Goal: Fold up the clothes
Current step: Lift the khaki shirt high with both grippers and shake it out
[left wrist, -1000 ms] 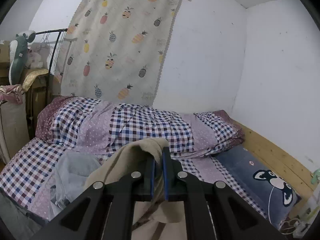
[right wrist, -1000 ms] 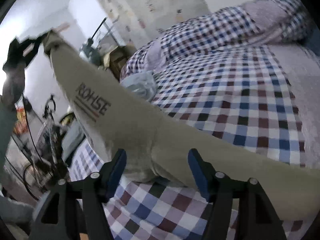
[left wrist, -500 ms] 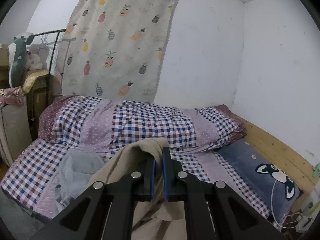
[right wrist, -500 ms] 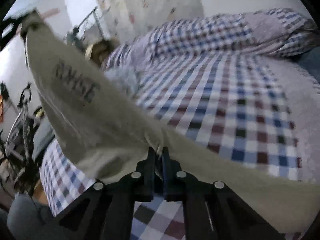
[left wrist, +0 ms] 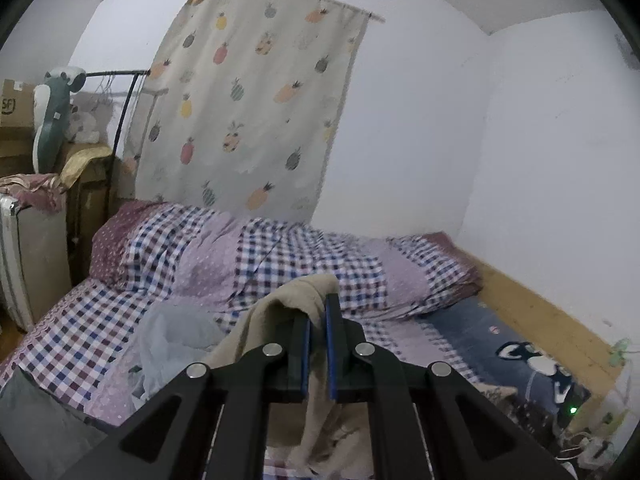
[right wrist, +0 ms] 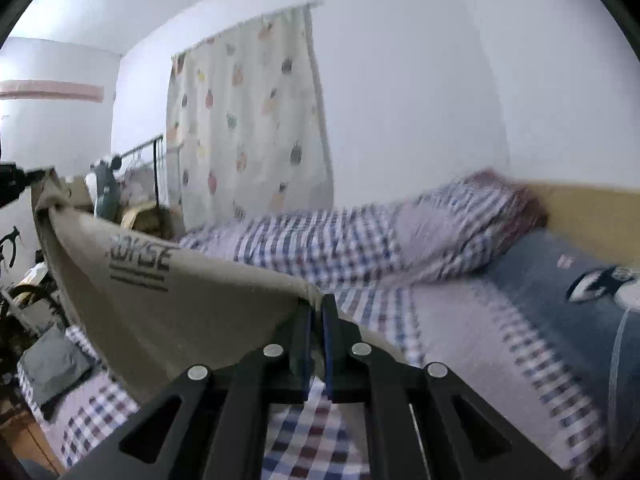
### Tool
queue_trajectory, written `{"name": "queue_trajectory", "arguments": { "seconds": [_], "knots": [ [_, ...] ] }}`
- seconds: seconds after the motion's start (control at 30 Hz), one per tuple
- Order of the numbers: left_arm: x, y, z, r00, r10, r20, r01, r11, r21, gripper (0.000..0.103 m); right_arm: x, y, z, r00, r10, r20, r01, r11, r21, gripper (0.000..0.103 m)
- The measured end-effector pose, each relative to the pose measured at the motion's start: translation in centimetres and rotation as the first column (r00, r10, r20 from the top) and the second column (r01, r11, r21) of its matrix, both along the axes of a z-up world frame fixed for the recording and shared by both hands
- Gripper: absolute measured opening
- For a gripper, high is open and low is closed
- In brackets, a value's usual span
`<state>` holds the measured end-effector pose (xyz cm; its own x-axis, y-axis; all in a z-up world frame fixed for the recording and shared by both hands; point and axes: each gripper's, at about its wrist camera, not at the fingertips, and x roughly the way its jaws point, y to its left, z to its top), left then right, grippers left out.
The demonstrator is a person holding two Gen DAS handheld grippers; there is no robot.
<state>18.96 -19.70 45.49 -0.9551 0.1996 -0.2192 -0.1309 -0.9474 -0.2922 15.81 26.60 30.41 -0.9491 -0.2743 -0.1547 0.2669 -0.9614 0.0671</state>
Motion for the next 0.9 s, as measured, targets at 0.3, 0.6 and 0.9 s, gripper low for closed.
{"name": "queue_trajectory", "arguments": {
  "seconds": [0.3, 0.6, 0.9],
  "knots": [
    [7.1, 0.1, 5.6, 0.989, -0.09, -0.114, 0.096, 0.994, 0.048, 0.006, 7.7, 2.6, 10.5, 0.987, -0.09, -0.131, 0.085, 0.995, -0.043, 0.004],
    [-7.5, -0.7, 0.5, 0.998, 0.038, 0.041, -0.04, 0.998, 0.043, 0.006, -6.6, -0.1, 6.0, 0.981, -0.181, 0.071, 0.179, 0.983, 0.037, 0.004],
    [-17.4, 2.0, -13.0, 0.912, 0.006, 0.411, -0.006, 1.0, 0.001, 0.01, -10.0, -3.5, -2.6, 0.948, -0.218, 0.233, 0.169, 0.962, 0.214, 0.067]
  ]
}}
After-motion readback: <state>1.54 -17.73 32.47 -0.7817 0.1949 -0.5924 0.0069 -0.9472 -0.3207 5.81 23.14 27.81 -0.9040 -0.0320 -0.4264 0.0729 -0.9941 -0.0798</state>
